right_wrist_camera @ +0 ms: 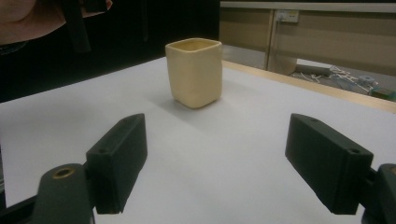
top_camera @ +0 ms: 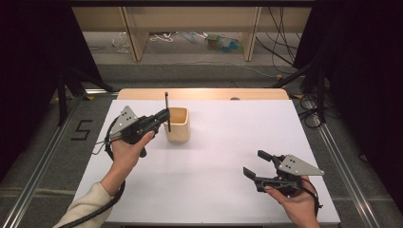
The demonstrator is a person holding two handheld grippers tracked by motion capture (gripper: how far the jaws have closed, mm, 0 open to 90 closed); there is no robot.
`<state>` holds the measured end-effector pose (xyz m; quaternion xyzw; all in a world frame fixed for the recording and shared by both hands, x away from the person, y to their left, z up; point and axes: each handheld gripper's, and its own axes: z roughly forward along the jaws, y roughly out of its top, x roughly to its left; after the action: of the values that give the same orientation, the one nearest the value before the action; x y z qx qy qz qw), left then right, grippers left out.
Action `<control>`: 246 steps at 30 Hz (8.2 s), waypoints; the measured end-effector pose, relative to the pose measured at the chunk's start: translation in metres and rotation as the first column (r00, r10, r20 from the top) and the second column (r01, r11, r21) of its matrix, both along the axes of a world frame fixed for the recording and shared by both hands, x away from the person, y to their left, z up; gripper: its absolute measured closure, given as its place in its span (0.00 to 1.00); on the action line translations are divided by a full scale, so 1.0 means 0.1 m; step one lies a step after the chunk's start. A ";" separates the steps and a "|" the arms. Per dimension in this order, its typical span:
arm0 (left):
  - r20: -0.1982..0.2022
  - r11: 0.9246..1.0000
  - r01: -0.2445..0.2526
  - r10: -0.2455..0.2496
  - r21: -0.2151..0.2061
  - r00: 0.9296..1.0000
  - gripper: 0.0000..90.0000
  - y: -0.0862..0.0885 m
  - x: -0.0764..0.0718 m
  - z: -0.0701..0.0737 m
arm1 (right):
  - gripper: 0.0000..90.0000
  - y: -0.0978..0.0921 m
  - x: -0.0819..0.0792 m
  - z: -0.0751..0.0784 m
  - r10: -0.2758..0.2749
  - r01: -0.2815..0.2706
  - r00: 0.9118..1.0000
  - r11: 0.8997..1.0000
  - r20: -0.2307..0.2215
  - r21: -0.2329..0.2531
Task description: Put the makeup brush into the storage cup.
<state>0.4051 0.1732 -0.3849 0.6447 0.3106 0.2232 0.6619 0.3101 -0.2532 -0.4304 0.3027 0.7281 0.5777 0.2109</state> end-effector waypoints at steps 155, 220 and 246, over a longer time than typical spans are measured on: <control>0.031 1.000 -0.009 0.008 0.023 0.999 0.93 -0.09 0.44 0.03 | 0.25 -0.01 -0.01 -0.01 0.004 -0.003 1.000 1.000 -0.030 0.012; -0.002 0.998 -0.039 0.039 0.041 0.999 0.93 -0.14 0.70 -0.08 | 0.25 -0.01 -0.01 -0.01 0.002 -0.002 0.999 1.000 -0.032 0.007; -0.023 0.997 -0.053 0.054 0.053 0.998 0.93 -0.15 0.78 -0.17 | 0.25 -0.01 0.00 -0.01 0.000 0.000 1.000 1.000 -0.029 0.006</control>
<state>0.4827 0.1584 -0.4017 0.6560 0.3298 0.2410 0.6346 0.3096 -0.2539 -0.4316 0.3115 0.7293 0.5757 0.1994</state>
